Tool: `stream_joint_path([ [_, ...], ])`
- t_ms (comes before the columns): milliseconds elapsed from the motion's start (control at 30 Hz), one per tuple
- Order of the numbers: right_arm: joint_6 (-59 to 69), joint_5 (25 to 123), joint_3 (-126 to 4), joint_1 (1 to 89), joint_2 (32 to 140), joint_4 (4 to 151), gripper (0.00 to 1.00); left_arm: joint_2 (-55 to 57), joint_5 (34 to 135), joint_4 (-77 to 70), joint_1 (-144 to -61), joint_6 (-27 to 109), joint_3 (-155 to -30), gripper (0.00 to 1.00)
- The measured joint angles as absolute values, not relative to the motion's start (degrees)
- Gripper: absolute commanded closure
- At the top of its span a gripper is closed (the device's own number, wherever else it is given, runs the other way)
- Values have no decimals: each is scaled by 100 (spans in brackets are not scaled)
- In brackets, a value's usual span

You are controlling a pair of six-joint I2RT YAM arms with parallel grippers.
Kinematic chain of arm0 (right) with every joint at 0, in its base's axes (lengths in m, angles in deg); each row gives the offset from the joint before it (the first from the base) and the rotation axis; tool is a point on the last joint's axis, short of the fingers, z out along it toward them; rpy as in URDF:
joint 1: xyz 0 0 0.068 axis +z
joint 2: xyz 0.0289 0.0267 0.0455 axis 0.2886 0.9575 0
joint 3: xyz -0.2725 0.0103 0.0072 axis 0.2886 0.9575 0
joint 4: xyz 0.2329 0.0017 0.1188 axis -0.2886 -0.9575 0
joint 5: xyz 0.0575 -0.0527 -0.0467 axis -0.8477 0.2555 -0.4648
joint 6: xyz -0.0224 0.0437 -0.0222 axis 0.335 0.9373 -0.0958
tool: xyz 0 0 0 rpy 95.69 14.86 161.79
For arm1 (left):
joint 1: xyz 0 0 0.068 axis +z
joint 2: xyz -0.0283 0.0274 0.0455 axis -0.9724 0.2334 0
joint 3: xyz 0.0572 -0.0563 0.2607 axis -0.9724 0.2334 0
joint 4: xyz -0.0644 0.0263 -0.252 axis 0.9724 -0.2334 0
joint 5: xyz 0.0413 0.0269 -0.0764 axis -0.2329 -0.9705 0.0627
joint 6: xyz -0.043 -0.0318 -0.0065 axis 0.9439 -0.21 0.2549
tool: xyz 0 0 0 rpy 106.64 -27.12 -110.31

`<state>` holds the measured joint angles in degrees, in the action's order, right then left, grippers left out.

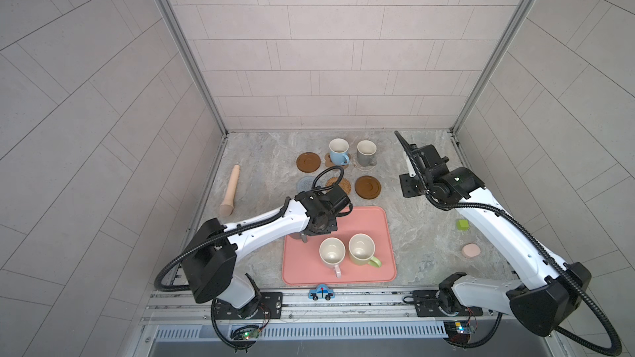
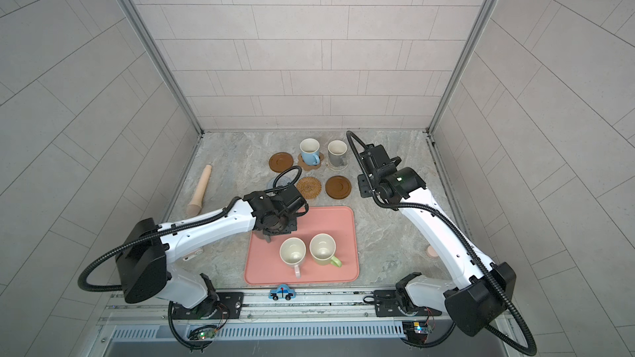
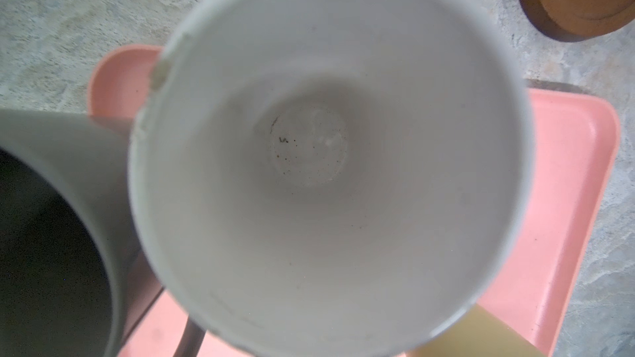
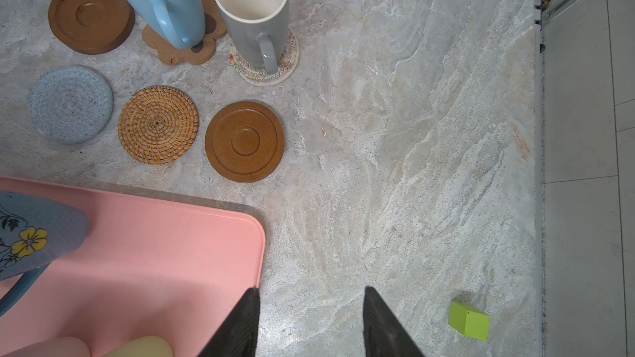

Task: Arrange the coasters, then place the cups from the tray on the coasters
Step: 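Lift the white mug with the left gripper toward the far brown wooden coaster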

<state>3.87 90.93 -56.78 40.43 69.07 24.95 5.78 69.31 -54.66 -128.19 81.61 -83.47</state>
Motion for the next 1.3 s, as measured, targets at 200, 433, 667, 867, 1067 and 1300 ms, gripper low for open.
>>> stream_joint_path([
  [200,387,9119,-5678,4043,6886,2492,49,580,6809,-5586,-12797,8081,-8667,89],
  [433,387,9158,-5678,4043,6818,2488,49,615,6682,-5610,-12480,7834,-9012,89],
  [667,387,9204,-5678,4039,6774,2464,49,891,6548,-5617,-11842,7587,-9412,89],
  [867,387,9274,-5678,4032,6722,2401,49,1251,6417,-5591,-11321,7353,-9928,89],
  [1067,387,9316,-5678,4028,6722,2364,49,1695,6330,-5510,-10943,7163,-10350,89],
  [1300,387,9337,-5678,3995,6722,2302,49,2495,6330,-5429,-10609,6970,-11241,89],
])
